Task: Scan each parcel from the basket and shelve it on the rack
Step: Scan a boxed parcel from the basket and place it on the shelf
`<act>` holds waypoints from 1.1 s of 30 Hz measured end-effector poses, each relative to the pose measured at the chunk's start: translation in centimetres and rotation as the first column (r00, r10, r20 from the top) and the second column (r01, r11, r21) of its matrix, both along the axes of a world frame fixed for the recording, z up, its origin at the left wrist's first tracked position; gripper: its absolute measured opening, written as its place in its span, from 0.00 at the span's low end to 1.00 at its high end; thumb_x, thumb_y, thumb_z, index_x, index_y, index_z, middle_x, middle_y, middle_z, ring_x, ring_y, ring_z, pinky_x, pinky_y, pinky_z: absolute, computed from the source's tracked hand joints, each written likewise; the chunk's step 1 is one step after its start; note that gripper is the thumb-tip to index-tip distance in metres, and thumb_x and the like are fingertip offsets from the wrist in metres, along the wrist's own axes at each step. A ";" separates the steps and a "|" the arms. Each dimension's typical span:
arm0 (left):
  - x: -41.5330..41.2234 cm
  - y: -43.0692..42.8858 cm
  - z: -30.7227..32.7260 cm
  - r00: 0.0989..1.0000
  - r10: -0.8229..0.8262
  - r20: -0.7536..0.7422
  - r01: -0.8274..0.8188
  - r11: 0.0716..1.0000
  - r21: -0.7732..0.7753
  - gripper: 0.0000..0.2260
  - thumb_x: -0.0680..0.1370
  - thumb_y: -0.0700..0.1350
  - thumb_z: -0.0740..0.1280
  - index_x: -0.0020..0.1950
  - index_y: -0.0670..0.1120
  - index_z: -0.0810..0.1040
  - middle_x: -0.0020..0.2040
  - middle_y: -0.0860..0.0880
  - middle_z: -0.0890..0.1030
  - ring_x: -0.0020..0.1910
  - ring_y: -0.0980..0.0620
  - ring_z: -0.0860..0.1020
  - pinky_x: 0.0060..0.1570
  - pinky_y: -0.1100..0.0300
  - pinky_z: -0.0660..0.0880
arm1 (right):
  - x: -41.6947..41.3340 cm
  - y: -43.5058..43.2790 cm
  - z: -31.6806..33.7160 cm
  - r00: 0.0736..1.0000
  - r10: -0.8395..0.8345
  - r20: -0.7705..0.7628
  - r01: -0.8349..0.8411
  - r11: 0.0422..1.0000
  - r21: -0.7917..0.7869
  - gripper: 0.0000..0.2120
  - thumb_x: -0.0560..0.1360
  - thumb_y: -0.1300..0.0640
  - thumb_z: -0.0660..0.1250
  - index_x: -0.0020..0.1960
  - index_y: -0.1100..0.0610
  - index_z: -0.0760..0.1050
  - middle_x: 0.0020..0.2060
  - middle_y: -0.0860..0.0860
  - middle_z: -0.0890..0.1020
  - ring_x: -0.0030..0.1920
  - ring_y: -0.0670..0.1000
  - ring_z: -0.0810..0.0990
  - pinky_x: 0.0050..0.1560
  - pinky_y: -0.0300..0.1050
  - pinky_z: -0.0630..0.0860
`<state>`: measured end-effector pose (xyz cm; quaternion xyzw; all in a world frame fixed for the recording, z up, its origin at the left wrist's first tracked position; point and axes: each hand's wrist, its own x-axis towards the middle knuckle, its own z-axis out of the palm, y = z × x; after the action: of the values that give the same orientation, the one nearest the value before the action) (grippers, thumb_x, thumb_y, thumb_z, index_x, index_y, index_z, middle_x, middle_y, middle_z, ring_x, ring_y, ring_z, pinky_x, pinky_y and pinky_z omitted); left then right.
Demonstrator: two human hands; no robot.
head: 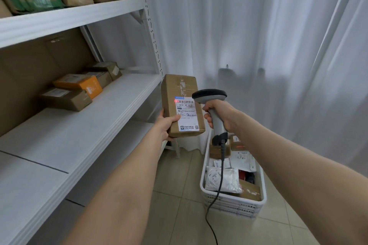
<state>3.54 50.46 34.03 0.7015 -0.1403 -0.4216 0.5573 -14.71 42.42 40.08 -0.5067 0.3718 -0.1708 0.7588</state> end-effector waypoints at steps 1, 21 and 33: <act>0.4 0.5 0.1 1.000 0.001 0.001 -0.001 1.000 0.002 0.29 0.75 0.41 0.72 0.69 0.60 0.64 0.51 0.47 0.82 0.47 0.44 0.80 0.33 0.49 0.74 | 0.3 0.4 0.2 1.000 0.004 -0.006 -0.004 1.000 -0.006 0.03 0.75 0.66 0.61 0.43 0.62 0.72 0.24 0.53 0.73 0.20 0.47 0.70 0.23 0.35 0.72; 4.7 8.0 -0.3 0.999 0.043 0.022 -0.043 0.999 -0.008 0.26 0.73 0.43 0.73 0.65 0.62 0.67 0.48 0.49 0.83 0.47 0.44 0.81 0.34 0.45 0.75 | 4.6 7.3 1.8 0.993 0.080 -0.087 -0.086 0.994 -0.064 0.03 0.75 0.64 0.61 0.42 0.61 0.70 0.24 0.52 0.72 0.20 0.47 0.69 0.24 0.34 0.71; 5.3 10.1 -0.5 0.999 0.032 0.018 -0.032 0.999 -0.008 0.23 0.74 0.44 0.72 0.62 0.63 0.68 0.51 0.48 0.83 0.50 0.42 0.81 0.39 0.41 0.75 | 4.6 8.8 1.9 0.990 0.109 -0.089 -0.112 0.993 -0.028 0.04 0.76 0.61 0.63 0.42 0.59 0.71 0.25 0.52 0.74 0.22 0.47 0.71 0.25 0.35 0.71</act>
<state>8.87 60.61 33.50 0.7051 -0.1360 -0.4057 0.5654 -10.11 51.18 41.97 -0.5459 0.3730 -0.1125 0.7418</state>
